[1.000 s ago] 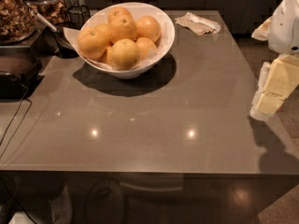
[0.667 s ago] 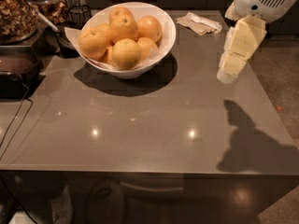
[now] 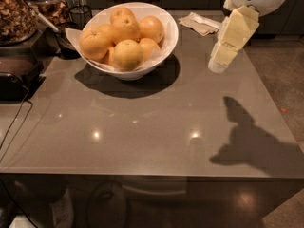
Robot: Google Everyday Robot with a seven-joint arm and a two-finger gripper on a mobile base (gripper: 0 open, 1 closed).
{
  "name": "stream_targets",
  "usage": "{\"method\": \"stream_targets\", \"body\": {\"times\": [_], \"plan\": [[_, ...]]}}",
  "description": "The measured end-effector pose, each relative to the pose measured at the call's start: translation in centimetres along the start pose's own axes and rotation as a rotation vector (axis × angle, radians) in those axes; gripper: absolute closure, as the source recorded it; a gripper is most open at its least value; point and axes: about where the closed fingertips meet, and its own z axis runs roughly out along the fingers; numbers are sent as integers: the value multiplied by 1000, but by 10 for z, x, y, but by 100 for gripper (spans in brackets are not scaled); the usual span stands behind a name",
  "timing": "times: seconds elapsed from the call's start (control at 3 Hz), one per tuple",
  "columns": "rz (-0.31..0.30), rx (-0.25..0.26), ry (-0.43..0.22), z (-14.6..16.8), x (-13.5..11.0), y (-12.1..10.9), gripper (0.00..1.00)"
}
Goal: Pick orange from white bowl
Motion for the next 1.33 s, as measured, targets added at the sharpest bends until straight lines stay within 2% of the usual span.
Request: {"method": "stream_targets", "body": {"times": [0.33,0.67,1.33], "plan": [[82,-20,-95,4,-29,-23,0],[105,0,-172,-1,-72,-49,0],[104,7,-188,0,-77,-52,0]]}}
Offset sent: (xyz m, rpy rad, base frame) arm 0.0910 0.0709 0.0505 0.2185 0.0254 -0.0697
